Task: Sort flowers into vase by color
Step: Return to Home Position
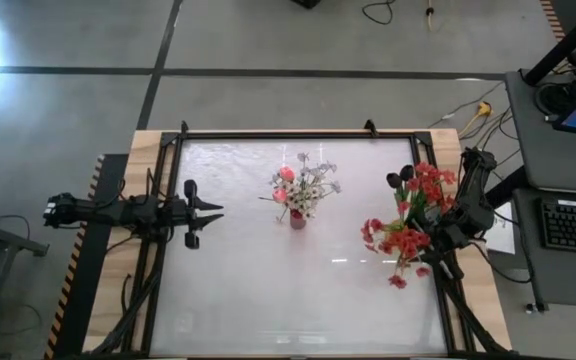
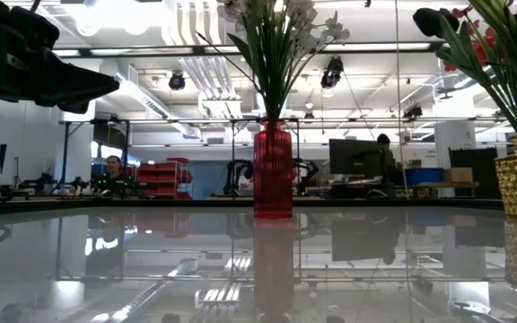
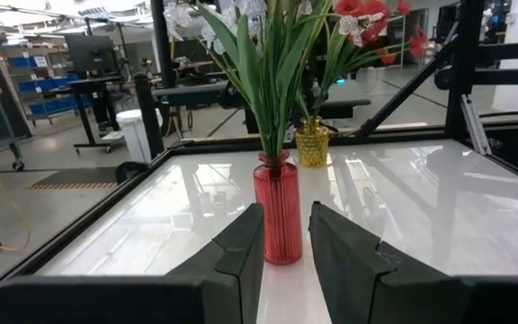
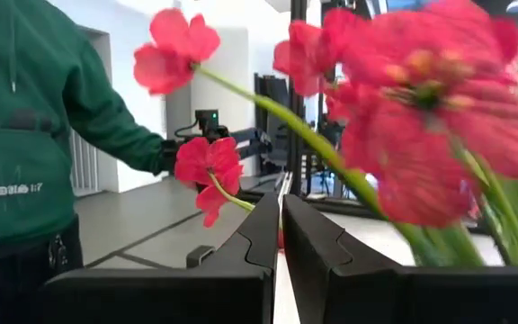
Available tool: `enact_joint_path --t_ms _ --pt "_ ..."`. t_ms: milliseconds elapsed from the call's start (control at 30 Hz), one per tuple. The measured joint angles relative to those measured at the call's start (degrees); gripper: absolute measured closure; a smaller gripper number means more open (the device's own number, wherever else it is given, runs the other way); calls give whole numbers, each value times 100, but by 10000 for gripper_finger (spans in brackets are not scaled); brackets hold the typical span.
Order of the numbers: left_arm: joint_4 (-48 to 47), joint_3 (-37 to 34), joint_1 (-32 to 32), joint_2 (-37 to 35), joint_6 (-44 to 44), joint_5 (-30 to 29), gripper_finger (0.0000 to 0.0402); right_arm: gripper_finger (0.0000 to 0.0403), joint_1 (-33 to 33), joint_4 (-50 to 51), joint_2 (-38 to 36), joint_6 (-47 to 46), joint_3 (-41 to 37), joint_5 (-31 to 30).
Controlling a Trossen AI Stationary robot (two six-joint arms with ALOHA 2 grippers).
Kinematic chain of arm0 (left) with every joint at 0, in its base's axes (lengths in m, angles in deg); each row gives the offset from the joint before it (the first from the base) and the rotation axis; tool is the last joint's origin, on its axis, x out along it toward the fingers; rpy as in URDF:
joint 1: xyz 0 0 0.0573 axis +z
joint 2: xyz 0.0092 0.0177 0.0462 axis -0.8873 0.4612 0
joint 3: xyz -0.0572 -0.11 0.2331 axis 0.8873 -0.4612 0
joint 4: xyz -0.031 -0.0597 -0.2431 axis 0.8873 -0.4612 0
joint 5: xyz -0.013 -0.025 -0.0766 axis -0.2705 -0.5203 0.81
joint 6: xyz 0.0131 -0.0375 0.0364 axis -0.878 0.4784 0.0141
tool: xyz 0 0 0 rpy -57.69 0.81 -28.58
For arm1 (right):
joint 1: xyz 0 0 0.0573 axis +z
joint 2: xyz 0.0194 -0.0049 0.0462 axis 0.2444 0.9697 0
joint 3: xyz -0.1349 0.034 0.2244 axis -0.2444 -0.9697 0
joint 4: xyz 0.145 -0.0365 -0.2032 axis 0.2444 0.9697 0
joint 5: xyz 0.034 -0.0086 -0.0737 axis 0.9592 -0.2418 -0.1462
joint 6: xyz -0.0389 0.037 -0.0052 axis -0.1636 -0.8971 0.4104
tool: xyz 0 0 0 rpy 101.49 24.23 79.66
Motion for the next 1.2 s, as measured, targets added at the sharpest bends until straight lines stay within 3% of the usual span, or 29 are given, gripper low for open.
enact_joint_path --t_ms 400,767,1000,1200 --pt "26 0 0 0 1 104 322 390 0 845 1 -1032 0 -108" --pt "23 0 -2 0 44 106 322 390 0 963 2 -970 2 -1101" --pt "20 0 0 0 45 106 322 390 0 983 2 -983 4 -1154" --pt "17 0 -1 0 46 106 322 390 2 1007 2 -1025 4 -1549"
